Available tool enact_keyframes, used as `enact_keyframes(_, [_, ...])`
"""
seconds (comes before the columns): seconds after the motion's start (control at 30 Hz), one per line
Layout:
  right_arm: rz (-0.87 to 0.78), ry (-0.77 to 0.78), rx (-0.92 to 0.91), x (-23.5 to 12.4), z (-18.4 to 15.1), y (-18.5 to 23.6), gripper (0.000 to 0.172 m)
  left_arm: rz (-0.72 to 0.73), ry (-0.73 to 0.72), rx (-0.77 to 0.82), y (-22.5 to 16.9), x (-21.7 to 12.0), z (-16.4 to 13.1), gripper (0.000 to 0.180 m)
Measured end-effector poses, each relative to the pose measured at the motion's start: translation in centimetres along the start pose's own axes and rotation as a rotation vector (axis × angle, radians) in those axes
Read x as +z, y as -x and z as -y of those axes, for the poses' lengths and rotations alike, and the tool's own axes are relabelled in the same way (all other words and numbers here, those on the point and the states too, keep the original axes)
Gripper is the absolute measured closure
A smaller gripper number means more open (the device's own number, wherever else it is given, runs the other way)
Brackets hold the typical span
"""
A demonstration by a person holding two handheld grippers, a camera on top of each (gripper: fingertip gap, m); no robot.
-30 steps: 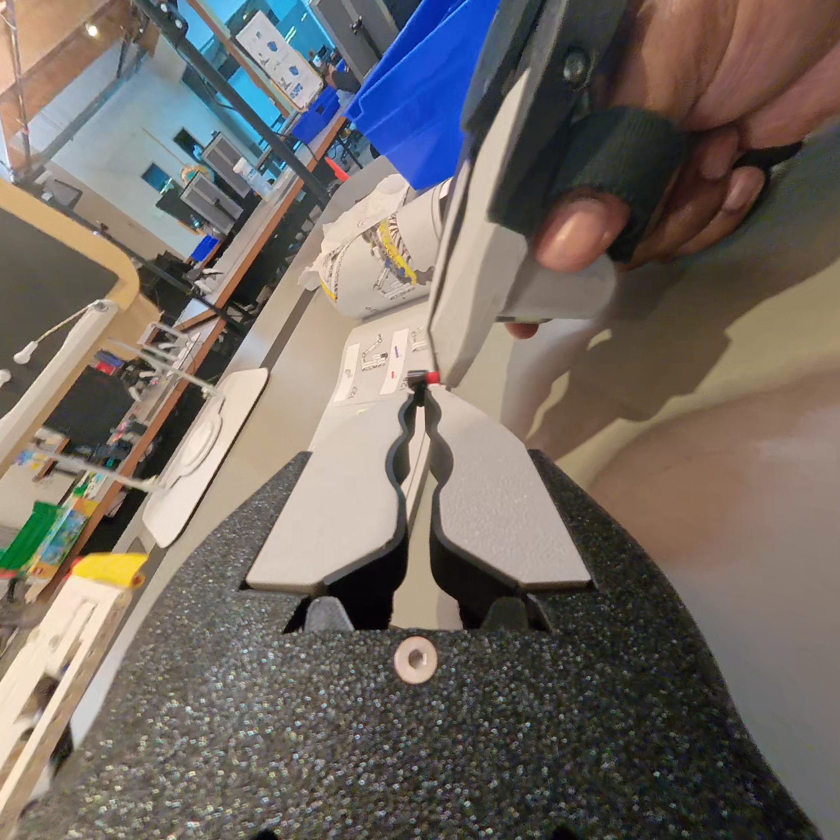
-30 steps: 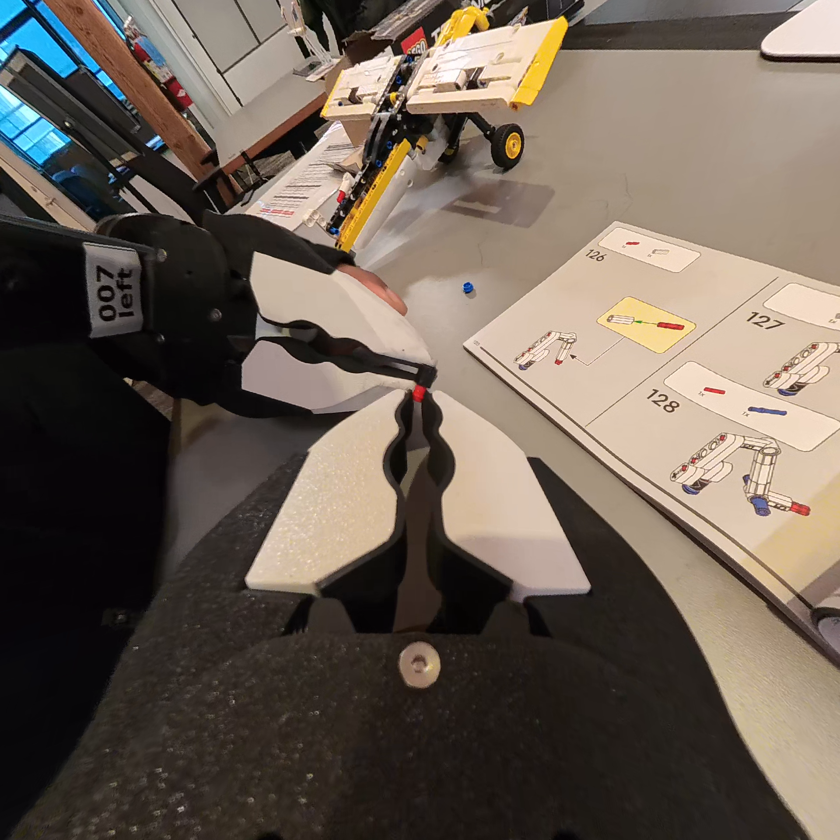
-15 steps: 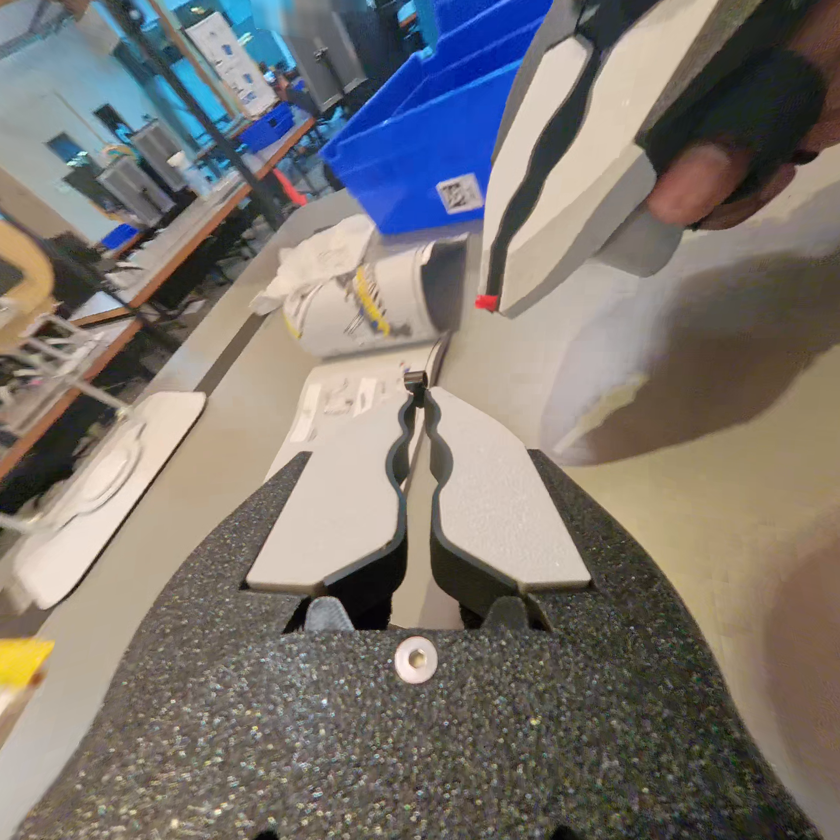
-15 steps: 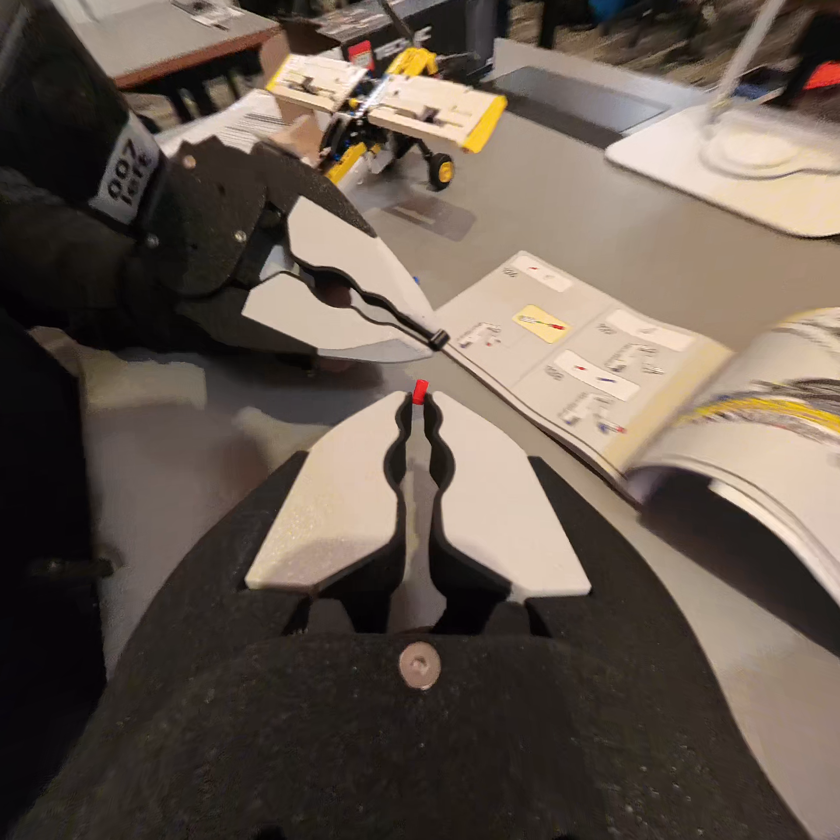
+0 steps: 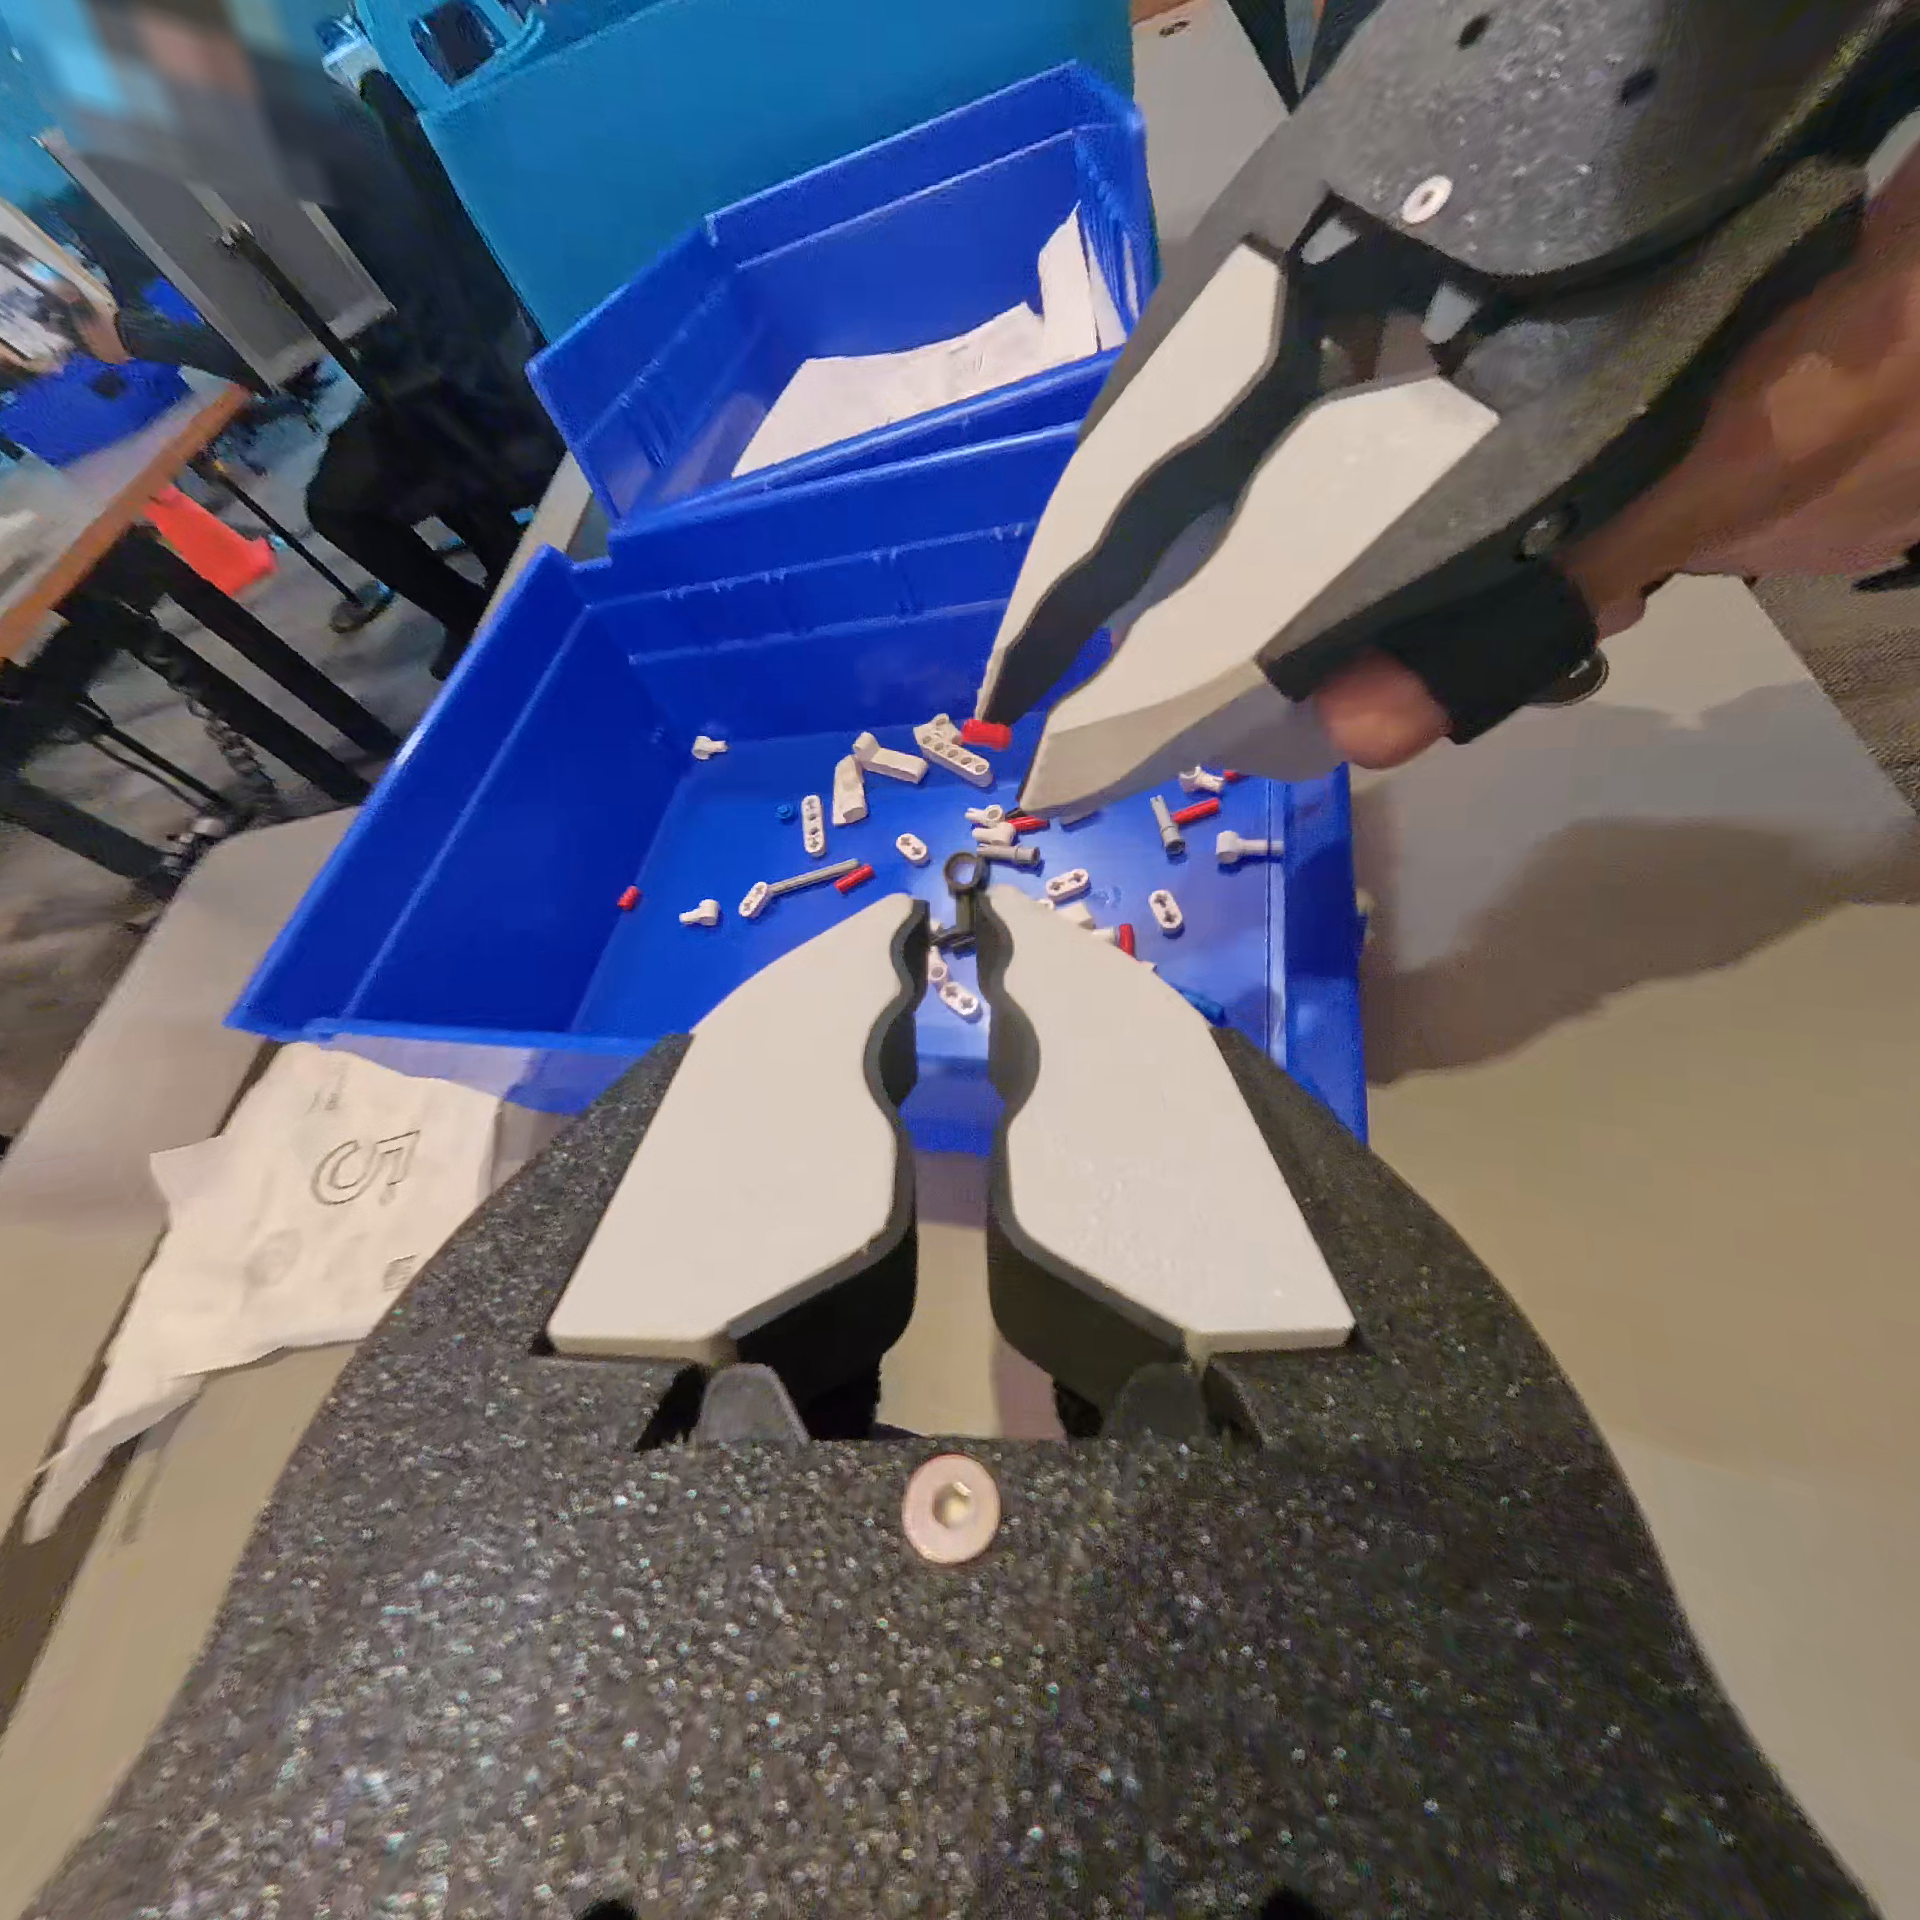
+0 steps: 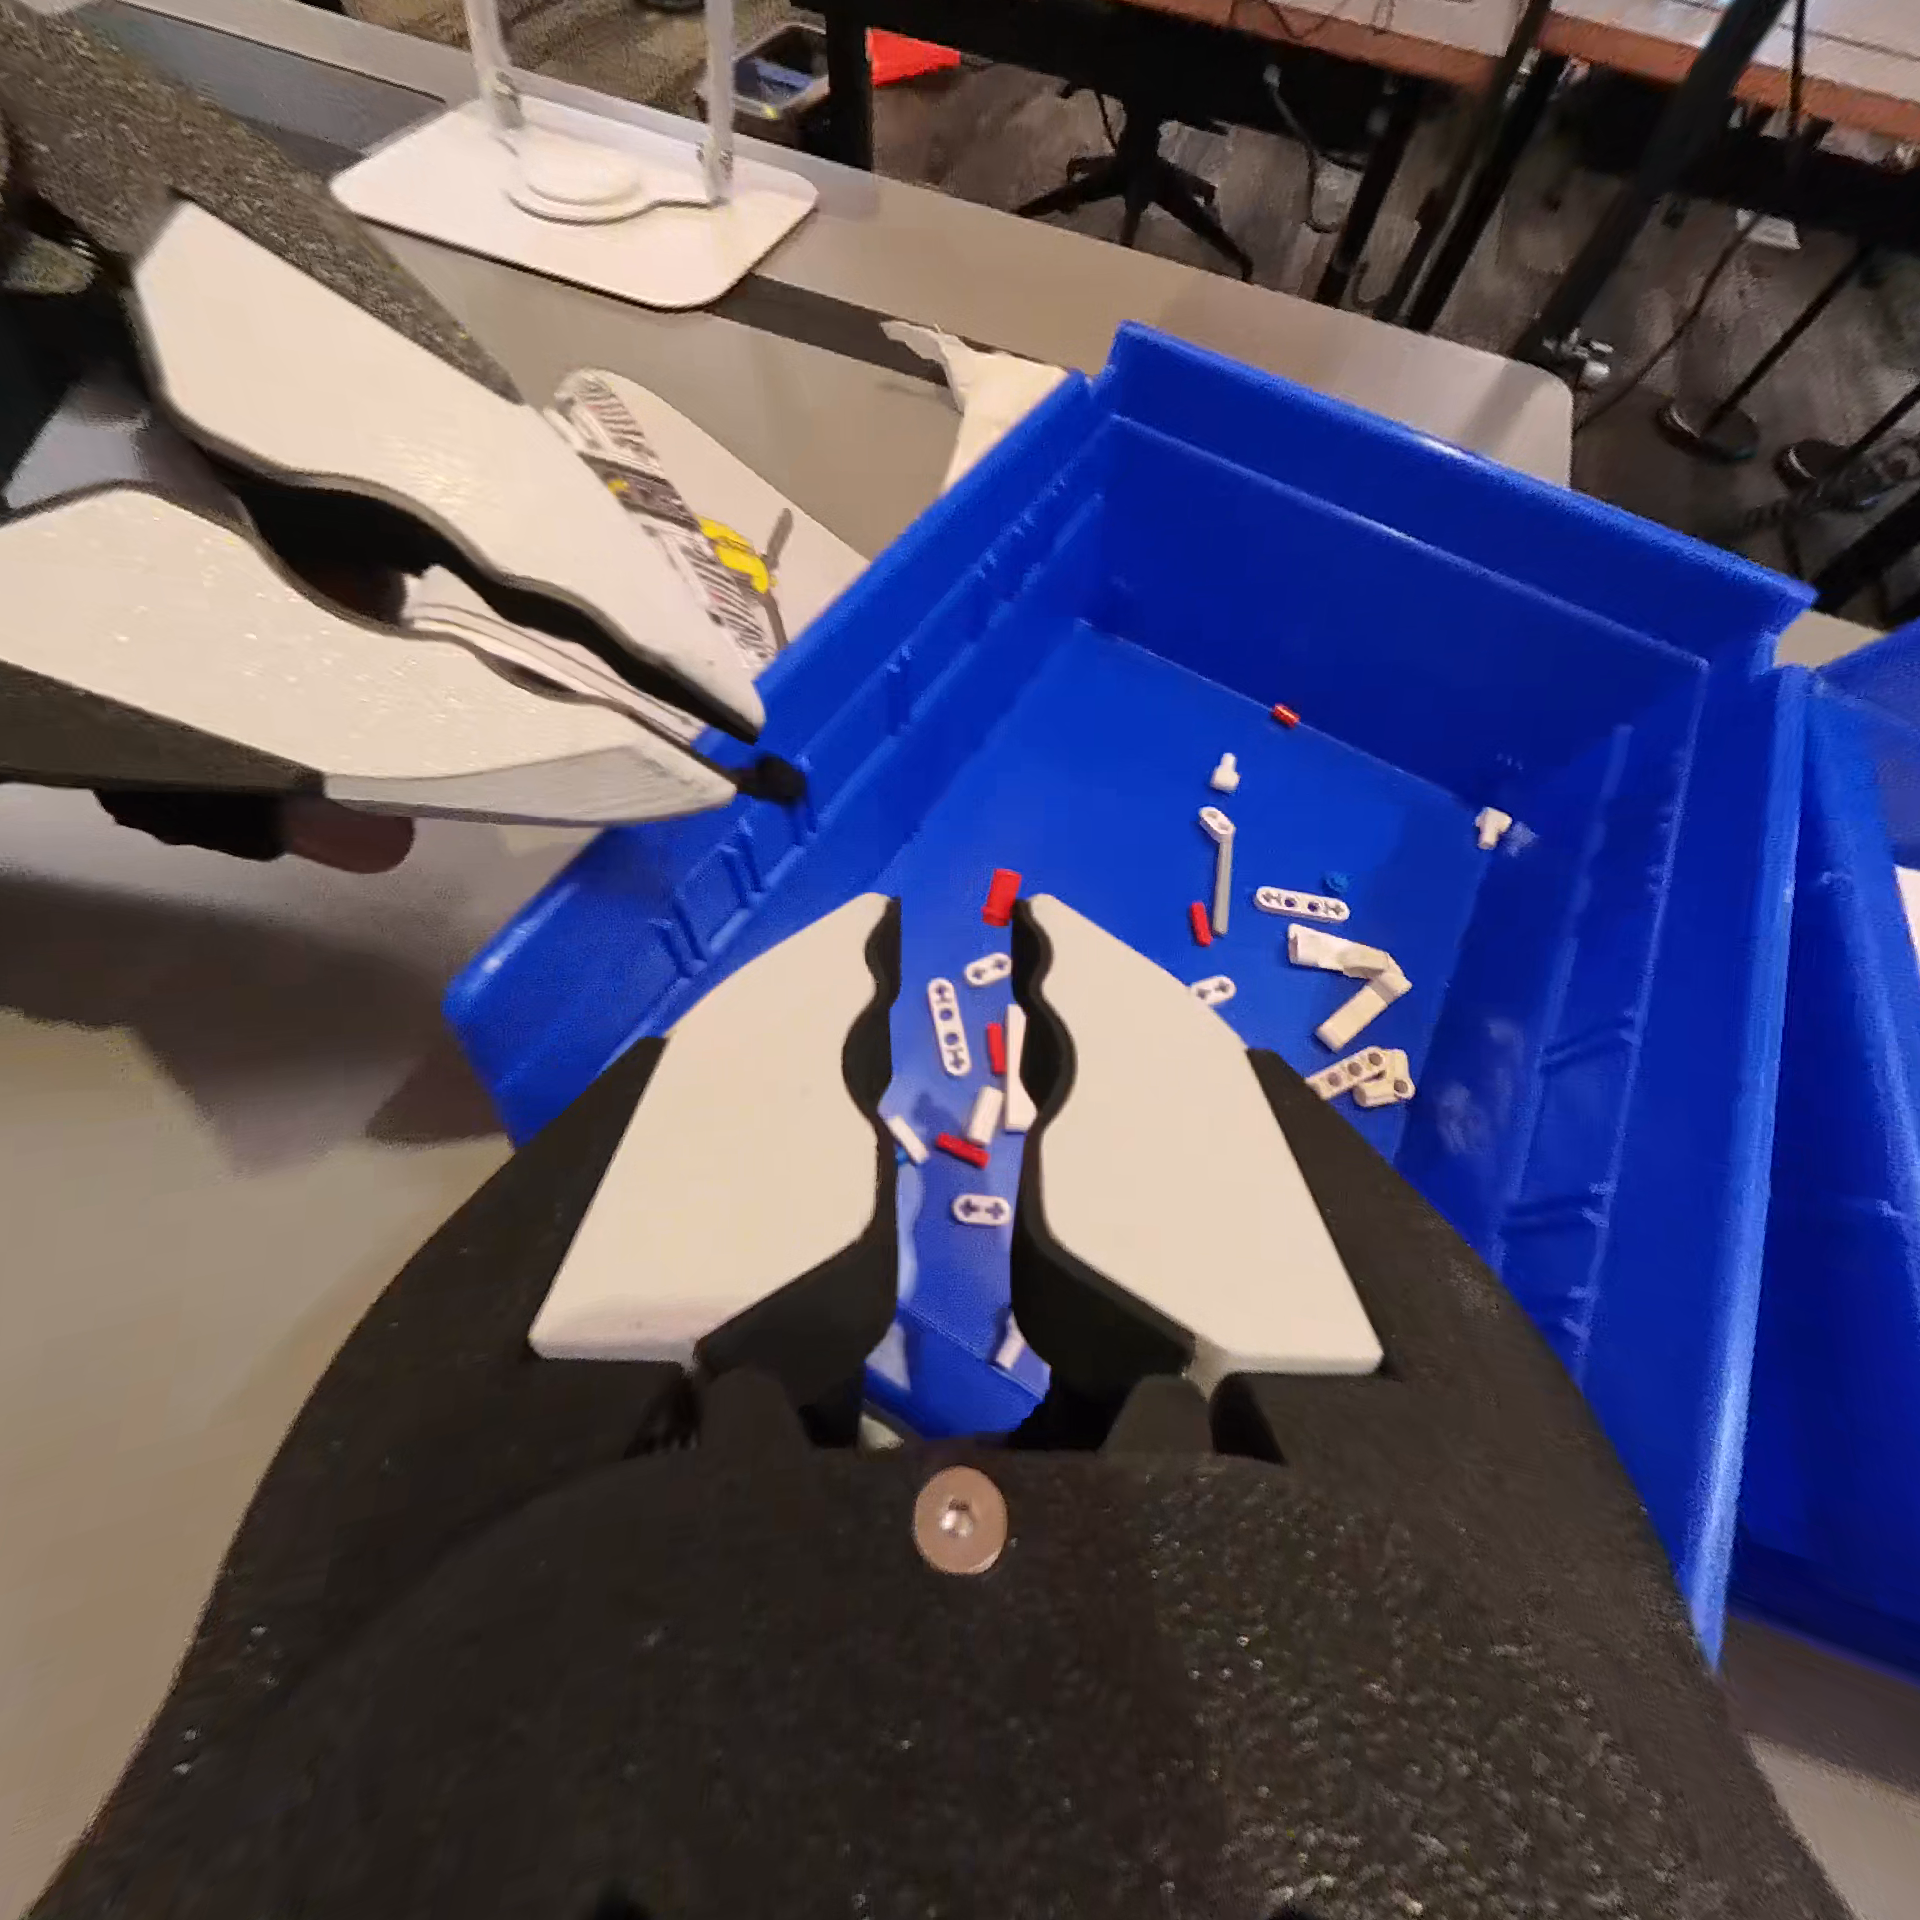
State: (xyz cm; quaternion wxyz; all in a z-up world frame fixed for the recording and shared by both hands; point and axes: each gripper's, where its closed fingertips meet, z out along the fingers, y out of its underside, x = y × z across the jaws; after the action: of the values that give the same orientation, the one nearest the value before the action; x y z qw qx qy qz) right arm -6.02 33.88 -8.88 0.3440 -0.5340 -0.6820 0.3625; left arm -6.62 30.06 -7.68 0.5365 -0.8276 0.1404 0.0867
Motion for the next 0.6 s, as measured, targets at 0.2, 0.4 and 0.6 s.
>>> enact_keyframes(0.2, [0.020, 0.000, 0.005, 0.0, -1.2, -0.5, 0.149, -0.004, 0.012, -0.042, 0.3, 1.0, -0.3, 0.168])
enact_keyframes(0.4, [0.081, -0.019, -0.055, -0.2, -1.3, 0.2, 0.146, -0.034, -0.028, -0.048, -0.1, -1.1, -0.1, 0.168])
enact_keyframes(0.6, [0.089, -0.043, -0.124, -0.4, -0.1, 1.3, 0.141, -0.043, -0.031, -0.021, -0.6, -1.8, 0.4, 0.169])
